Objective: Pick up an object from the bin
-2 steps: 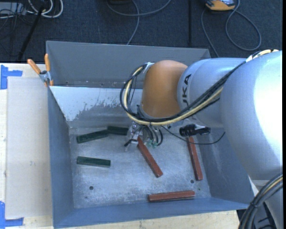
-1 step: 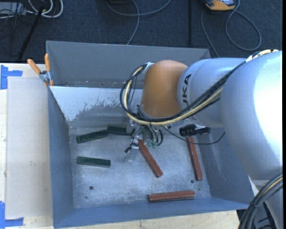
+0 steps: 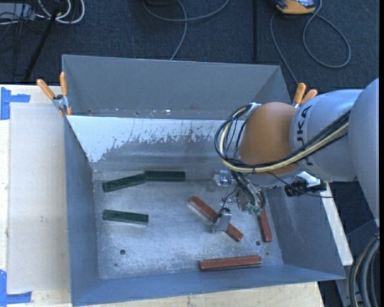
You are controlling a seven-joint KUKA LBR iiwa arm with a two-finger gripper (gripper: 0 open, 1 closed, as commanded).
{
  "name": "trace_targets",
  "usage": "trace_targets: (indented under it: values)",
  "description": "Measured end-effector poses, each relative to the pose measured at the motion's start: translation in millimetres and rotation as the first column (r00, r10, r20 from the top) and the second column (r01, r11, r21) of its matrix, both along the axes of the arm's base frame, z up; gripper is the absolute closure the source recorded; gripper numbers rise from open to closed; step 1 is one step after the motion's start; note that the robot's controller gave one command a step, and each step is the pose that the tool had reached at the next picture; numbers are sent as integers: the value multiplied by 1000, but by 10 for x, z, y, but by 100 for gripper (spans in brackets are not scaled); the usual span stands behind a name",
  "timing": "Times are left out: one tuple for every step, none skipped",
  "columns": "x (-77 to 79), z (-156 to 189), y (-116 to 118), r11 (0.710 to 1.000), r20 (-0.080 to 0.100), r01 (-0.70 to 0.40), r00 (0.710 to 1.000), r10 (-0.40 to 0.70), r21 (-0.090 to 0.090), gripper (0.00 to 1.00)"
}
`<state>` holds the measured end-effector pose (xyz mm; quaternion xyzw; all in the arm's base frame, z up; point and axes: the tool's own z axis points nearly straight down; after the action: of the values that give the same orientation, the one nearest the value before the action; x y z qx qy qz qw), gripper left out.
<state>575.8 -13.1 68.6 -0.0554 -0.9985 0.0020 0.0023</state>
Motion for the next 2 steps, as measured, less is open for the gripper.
trace_targets:
  values:
    - [15,11,51,1000,4,-4,1000,4,4,100]
    - [81,1258,464,1000,13,20,1000,-20,5,100]
